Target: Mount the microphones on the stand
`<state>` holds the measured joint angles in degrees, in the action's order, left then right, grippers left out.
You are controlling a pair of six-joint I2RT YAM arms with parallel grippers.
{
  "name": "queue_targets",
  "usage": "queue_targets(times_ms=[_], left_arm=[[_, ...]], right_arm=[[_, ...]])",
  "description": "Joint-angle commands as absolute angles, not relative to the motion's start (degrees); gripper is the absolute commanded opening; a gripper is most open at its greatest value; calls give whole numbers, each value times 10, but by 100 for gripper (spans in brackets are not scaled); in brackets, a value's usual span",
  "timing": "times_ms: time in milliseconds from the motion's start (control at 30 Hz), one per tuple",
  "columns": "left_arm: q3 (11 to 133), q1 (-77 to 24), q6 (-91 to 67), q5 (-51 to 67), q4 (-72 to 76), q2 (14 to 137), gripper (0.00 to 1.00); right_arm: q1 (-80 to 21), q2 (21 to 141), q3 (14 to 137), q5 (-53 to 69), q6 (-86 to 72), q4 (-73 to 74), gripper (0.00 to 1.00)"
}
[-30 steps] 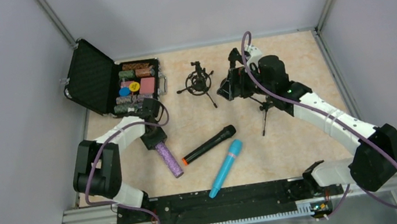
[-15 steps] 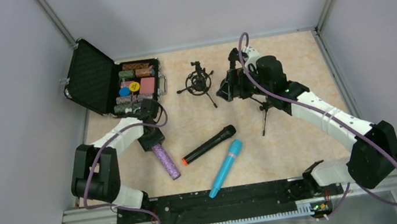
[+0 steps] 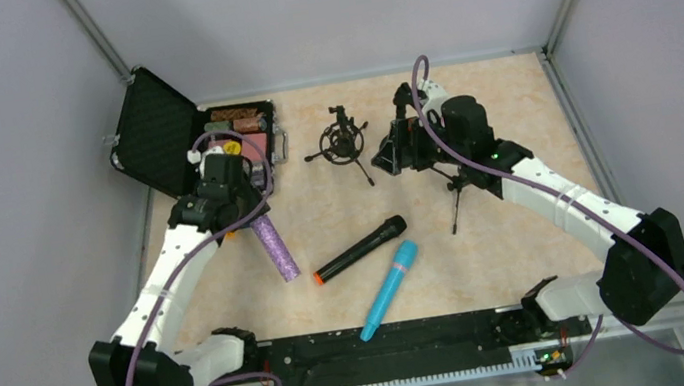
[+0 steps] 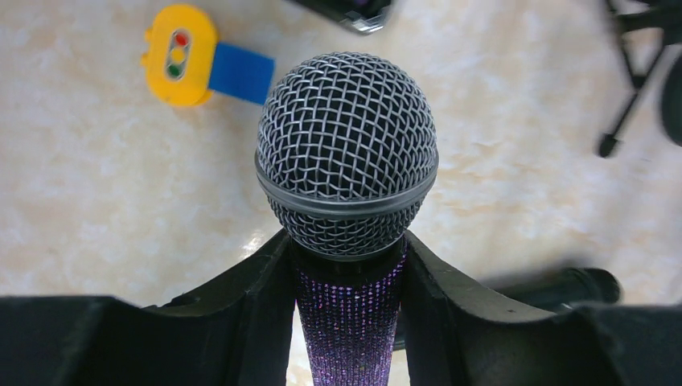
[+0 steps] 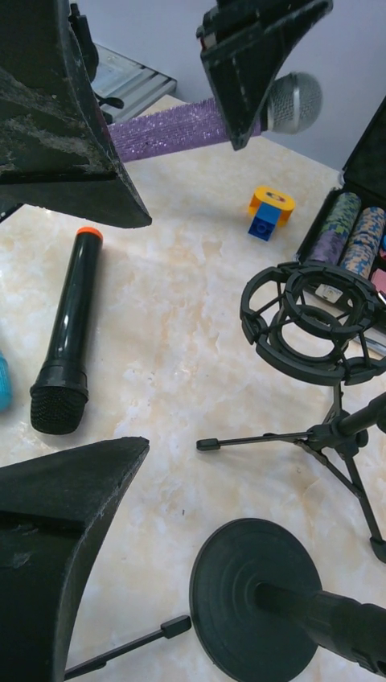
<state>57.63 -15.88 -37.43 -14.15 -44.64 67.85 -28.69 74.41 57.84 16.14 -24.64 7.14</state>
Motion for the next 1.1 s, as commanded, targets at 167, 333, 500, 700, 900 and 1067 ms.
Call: queue_targets(times_ms=[167,333,500,700,900,1067], left_arm=[[598,-157,-298,67,-274,563,0],[583,-157,-308,149,-173,525,0],[584,-157,-329,221,-117,531,0],[561,-157,-381,337,-27,561,0],[522,-161,-476,401,113,592,0],[520,-174,-489,410,145,617,0]], right_arm=[[-286,732,600,183,-252,42,99],[-286,719,583,221,-256,9,99],[-285,708,563,286,-278,-59,99],[-286,706,546,362,-308,-122,99],[-286,701,528,407,-340,-168,99],[-287,711,498,461,-419,-286,97]])
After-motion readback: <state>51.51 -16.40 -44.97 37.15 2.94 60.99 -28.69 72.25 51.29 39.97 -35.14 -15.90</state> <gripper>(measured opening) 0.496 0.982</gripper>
